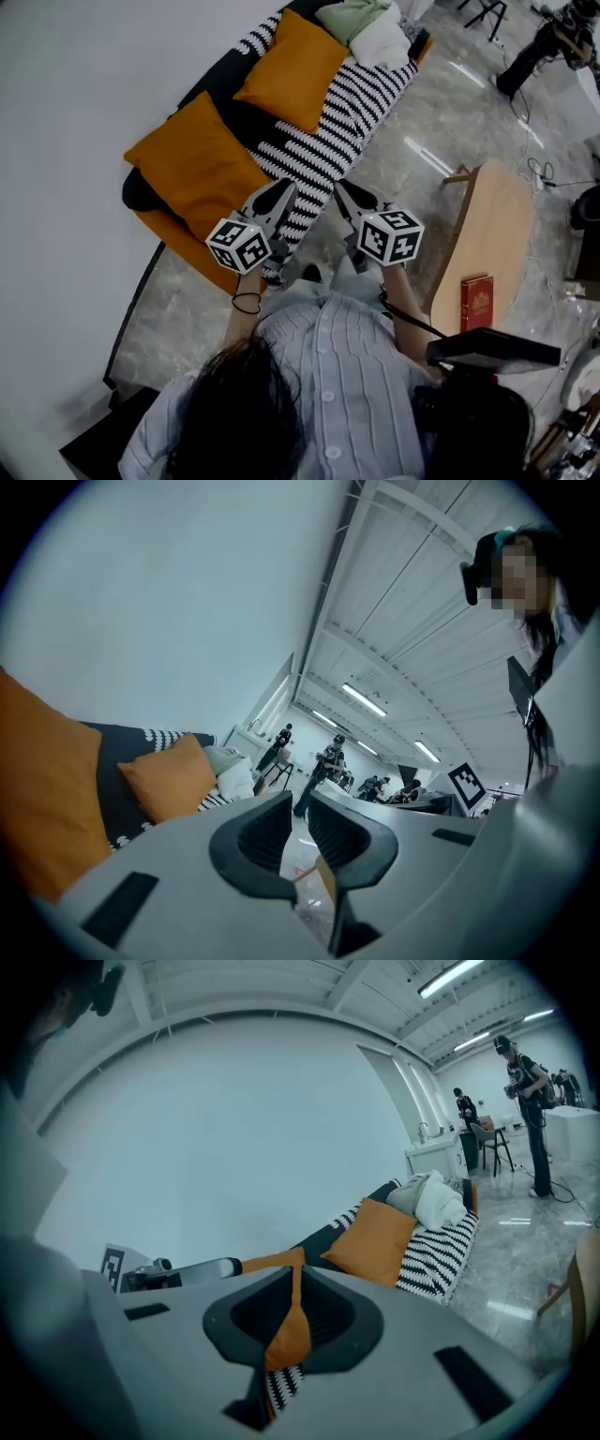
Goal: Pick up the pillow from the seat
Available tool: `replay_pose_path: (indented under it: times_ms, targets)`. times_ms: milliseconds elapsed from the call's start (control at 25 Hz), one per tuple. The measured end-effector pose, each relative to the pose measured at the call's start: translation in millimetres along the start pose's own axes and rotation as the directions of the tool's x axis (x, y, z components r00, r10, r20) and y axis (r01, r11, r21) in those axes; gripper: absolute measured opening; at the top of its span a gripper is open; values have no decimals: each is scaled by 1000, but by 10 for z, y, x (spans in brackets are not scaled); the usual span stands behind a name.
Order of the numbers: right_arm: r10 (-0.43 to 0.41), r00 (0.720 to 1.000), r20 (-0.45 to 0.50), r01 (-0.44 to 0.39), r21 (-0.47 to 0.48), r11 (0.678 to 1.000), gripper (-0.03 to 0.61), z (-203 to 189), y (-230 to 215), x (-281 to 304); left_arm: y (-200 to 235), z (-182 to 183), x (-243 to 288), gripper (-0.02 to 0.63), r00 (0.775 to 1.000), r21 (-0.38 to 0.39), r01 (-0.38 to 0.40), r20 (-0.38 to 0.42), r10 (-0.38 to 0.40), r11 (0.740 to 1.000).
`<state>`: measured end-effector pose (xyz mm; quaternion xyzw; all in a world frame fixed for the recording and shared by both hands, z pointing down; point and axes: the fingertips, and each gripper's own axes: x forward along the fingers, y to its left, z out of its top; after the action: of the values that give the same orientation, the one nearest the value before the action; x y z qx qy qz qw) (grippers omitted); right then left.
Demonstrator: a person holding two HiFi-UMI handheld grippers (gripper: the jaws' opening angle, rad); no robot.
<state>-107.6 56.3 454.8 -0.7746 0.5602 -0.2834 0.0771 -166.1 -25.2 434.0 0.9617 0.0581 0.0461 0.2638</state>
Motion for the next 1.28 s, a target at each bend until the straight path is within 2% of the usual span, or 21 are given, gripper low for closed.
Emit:
replay_pose_path:
  times_ms: [240,480,800,1040,1280]
  targets:
    - [32,999,-8,-32,-9,999,38,166,-127,252,155,40,89,49,999,20,-42,-1,42,999]
    - [79,996,-46,-81,-34,996,38,312,-376,565,520,161,339,49,991,-27,-125,51,126,992]
    - [121,989,-86,-127,-71,989,38,938,-1169,959,871,400,1187,49,966,-135,-196,142,215,971]
    - [151,983,-100,-157,-51,986,38,1410,-1806,1218,961,500,1921,50,959,-129,-240,126,256,962]
    - [172,976,-133,-177,-31,984,38,1659,-2363,1493,1029,496,2460,49,951,-123,-279,103,292,952]
